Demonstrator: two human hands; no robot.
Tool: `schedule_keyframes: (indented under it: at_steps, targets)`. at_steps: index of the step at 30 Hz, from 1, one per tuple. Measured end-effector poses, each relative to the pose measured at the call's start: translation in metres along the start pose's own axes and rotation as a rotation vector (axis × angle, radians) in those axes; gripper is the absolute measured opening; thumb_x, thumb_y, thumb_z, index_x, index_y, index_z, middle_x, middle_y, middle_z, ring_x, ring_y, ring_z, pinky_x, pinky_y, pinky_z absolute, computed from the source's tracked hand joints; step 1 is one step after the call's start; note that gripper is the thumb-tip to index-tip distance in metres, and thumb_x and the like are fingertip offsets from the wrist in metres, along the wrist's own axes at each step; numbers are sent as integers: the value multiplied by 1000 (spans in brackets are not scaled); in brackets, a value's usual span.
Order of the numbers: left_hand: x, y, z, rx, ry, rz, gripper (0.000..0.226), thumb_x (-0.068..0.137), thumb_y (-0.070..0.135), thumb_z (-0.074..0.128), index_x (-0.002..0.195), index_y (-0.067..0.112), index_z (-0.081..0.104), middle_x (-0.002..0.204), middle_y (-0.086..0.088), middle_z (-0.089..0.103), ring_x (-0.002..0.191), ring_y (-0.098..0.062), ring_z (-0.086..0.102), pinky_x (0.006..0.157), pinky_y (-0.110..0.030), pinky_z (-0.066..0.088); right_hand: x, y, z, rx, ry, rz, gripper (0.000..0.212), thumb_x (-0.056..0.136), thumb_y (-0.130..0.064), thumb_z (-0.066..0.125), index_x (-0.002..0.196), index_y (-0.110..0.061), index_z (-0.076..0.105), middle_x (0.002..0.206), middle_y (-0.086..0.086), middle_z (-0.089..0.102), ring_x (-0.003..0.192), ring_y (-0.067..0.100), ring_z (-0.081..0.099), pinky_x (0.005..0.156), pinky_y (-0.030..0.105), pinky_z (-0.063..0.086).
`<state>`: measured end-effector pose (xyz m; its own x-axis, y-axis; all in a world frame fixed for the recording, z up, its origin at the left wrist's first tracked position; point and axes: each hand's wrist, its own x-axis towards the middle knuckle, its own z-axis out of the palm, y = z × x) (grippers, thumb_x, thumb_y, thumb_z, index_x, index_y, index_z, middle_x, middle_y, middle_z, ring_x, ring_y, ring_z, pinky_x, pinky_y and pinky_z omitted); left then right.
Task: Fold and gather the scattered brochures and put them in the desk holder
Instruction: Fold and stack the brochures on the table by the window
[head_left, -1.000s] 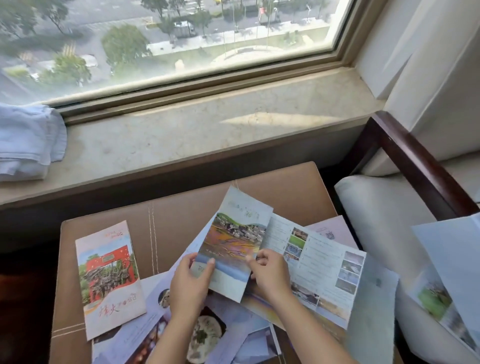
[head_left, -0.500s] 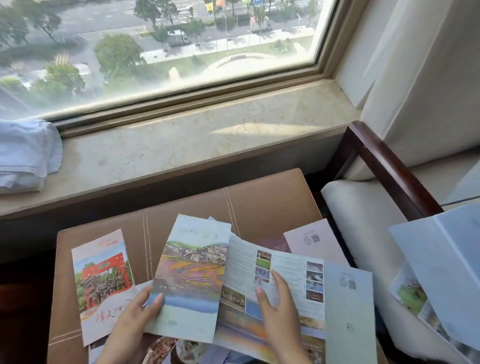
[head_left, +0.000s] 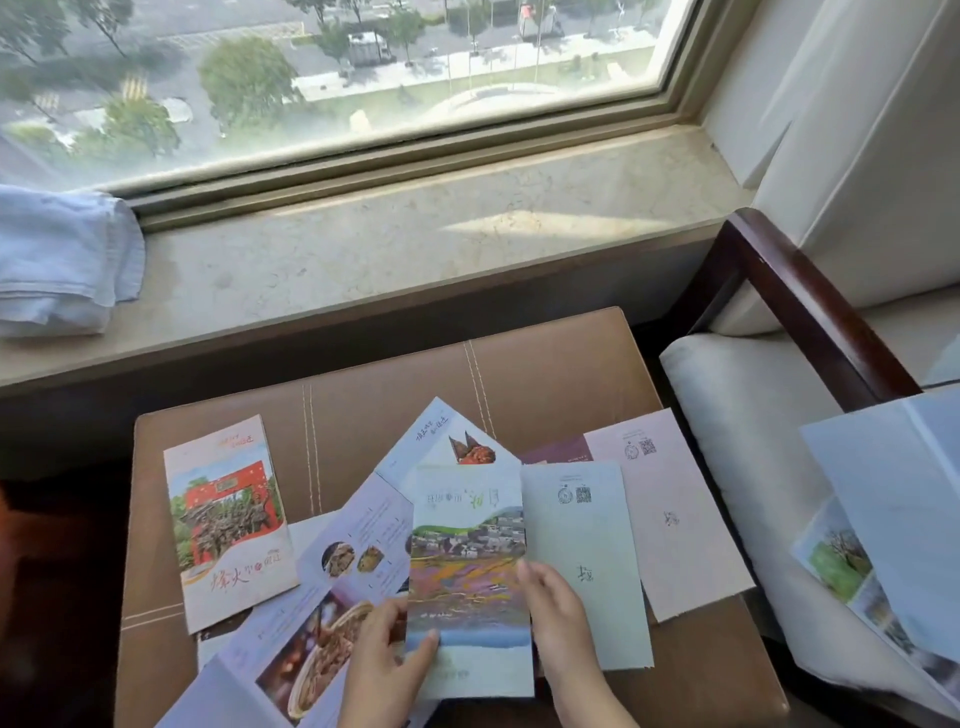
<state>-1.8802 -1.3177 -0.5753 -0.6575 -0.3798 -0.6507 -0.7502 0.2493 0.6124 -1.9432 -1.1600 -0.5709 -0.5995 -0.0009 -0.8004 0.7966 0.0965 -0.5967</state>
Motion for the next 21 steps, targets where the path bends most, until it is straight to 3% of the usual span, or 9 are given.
schedule_keyframes:
  at_steps: [3, 4, 7, 10, 12, 15, 18, 21]
  targets:
    - [4, -8, 14, 183, 75, 17, 39, 77, 19, 77, 106, 27, 52, 106, -1, 50, 106, -21, 48, 93, -28, 41, 9, 17, -4, -227, 19, -44, 24, 92, -17, 59, 116, -16, 57, 105, -4, 63, 104, 16, 61, 84, 21, 45]
    - [4, -8, 18, 150, 87, -2, 44, 76, 21, 78, 110, 25, 50, 108, -1, 48, 107, -21, 48, 93, -32, 41, 12, 22, -3, -272, 21, -62, 25, 92, -15, 59, 117, -19, 56, 106, -5, 63, 107, 17, 62, 86, 24, 47]
    - [5, -3, 27, 46, 100, -64, 57, 73, 32, 79, 118, 26, 44, 107, 5, 49, 101, -16, 51, 83, -28, 40, 16, 27, -1, -379, 20, -98, 43, 92, -13, 58, 133, -13, 48, 128, -2, 55, 122, 16, 52, 105, 31, 42]
    - [7, 2, 30, -11, 115, -134, 35, 76, 35, 76, 101, 21, 56, 99, 8, 60, 93, -14, 56, 74, -29, 41, 13, 26, -2, -429, 17, -149, 51, 90, -15, 61, 138, -12, 46, 124, -5, 49, 116, 8, 50, 102, 22, 39]
    - [7, 9, 27, -152, 94, -110, 9, 81, 27, 73, 86, 23, 66, 90, 7, 69, 91, -15, 62, 70, -28, 44, 7, 23, -6, -395, 100, -228, 54, 87, -18, 65, 138, -19, 46, 126, -8, 47, 119, 7, 48, 103, 24, 40]
    - [3, 23, 14, -370, 35, -119, 12, 87, 15, 67, 97, 20, 68, 96, 6, 72, 92, -12, 66, 76, -25, 50, 0, 16, -15, -363, 230, -290, 66, 83, -30, 71, 141, -28, 39, 141, -13, 35, 135, 9, 31, 115, 36, 31]
    - [-6, 34, 0, -489, -8, -106, 14, 87, 5, 64, 95, 14, 69, 86, 4, 77, 74, -4, 71, 56, -11, 50, -11, 5, -15, -155, 93, -201, 75, 79, -45, 70, 144, -32, 35, 146, -17, 32, 137, 5, 29, 116, 36, 28]
    - [-11, 37, -5, -491, -50, -73, 23, 86, 7, 64, 109, 13, 66, 104, -3, 75, 91, -10, 69, 70, -19, 48, -21, -4, -13, 120, -101, -86, 68, 73, -52, 65, 135, -36, 44, 133, -21, 48, 121, -4, 45, 99, 19, 36]
